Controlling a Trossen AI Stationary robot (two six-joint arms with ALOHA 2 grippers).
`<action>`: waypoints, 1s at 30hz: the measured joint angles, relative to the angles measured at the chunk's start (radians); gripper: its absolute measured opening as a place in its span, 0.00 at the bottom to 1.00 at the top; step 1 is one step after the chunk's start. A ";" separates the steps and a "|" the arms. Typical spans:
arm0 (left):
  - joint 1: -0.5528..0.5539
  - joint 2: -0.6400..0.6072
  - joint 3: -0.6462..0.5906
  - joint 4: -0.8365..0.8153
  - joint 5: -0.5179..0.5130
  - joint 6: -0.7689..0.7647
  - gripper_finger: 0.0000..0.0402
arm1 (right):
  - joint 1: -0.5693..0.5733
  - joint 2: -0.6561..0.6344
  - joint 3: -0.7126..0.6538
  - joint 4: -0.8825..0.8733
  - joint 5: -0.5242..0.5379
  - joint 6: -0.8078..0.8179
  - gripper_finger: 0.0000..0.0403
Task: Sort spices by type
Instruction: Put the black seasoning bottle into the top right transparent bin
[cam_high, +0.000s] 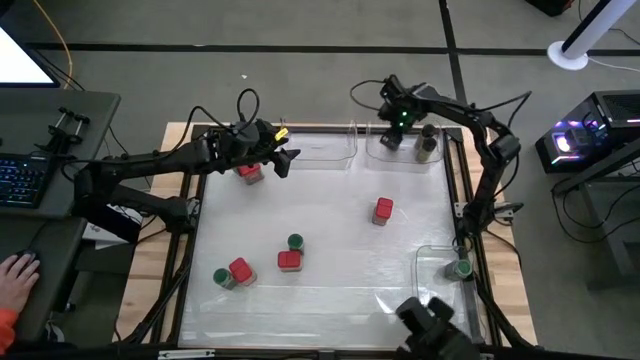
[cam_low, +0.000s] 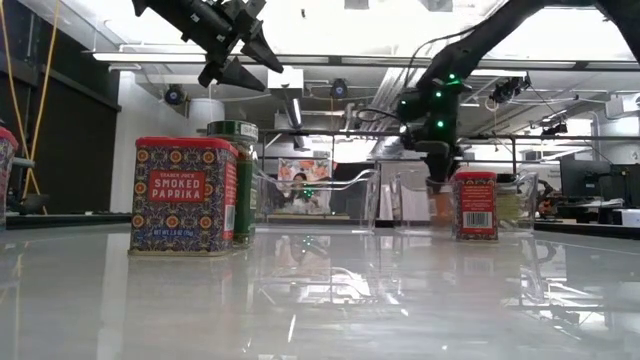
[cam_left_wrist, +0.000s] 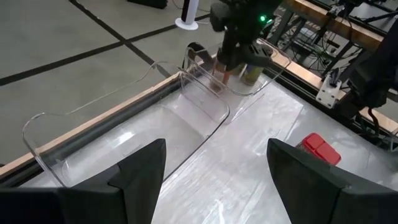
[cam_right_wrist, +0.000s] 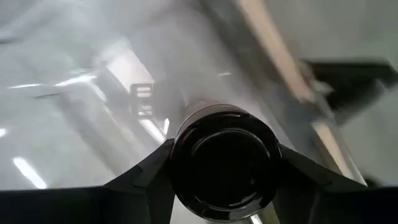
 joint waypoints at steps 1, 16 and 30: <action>0.000 0.000 0.000 0.000 0.000 0.000 0.66 | -0.015 -0.005 -0.001 -0.002 0.019 0.027 0.49; 0.001 0.000 0.000 0.001 0.000 0.000 0.66 | -0.113 -0.028 -0.001 -0.045 0.016 0.309 0.49; 0.001 0.000 0.000 0.001 0.008 -0.008 0.66 | -0.119 -0.028 -0.001 -0.041 0.027 0.428 0.69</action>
